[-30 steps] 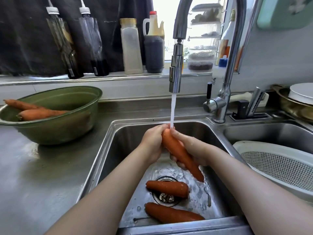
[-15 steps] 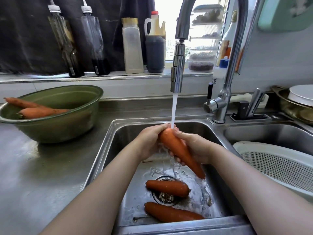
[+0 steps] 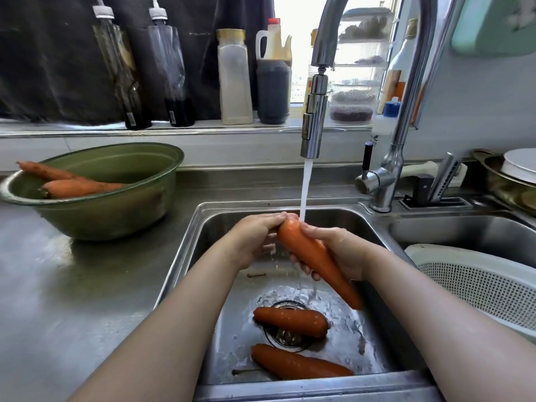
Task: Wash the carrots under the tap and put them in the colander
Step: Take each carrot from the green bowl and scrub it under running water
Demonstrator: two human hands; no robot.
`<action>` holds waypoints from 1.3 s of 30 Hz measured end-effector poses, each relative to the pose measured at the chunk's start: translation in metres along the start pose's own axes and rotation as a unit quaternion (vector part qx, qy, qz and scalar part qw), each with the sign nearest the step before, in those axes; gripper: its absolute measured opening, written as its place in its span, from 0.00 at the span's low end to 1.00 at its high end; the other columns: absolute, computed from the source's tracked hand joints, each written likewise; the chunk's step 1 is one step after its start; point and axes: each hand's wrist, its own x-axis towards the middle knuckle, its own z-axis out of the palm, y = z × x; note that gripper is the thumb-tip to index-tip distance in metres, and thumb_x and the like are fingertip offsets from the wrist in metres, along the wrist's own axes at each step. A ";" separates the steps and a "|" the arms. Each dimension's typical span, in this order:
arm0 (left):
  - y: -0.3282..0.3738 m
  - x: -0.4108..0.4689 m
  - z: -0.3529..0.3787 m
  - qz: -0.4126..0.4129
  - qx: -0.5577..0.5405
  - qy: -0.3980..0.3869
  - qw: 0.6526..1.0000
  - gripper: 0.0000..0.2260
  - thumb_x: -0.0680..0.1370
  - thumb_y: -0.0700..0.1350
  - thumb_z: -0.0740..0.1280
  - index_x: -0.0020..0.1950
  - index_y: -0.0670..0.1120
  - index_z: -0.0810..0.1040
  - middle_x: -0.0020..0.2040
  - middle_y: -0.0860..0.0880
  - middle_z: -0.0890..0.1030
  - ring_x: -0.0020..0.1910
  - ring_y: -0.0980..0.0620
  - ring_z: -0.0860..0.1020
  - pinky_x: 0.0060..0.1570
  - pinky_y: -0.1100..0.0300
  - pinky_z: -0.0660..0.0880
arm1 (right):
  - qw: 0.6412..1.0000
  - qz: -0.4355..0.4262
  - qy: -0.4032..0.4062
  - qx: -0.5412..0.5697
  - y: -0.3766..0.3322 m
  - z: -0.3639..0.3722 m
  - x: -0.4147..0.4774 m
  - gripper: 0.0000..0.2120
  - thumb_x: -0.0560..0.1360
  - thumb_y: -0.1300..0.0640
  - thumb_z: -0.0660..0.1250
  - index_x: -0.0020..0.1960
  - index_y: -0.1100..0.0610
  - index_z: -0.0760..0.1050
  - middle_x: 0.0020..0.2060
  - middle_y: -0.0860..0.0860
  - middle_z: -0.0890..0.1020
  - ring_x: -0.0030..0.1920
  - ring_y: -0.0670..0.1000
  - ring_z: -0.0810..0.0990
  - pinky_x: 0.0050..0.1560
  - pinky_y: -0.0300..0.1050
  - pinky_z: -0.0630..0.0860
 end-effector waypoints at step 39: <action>-0.016 -0.011 -0.028 -0.202 0.041 -0.151 0.967 0.31 0.82 0.70 0.47 0.46 0.46 0.74 0.29 0.53 0.66 0.20 0.59 0.59 0.19 0.69 0.55 | 0.963 -0.124 0.198 0.133 -0.009 0.029 0.027 0.16 0.81 0.51 0.70 0.65 0.51 0.71 0.63 0.62 0.78 0.60 0.64 0.81 0.55 0.63 0.83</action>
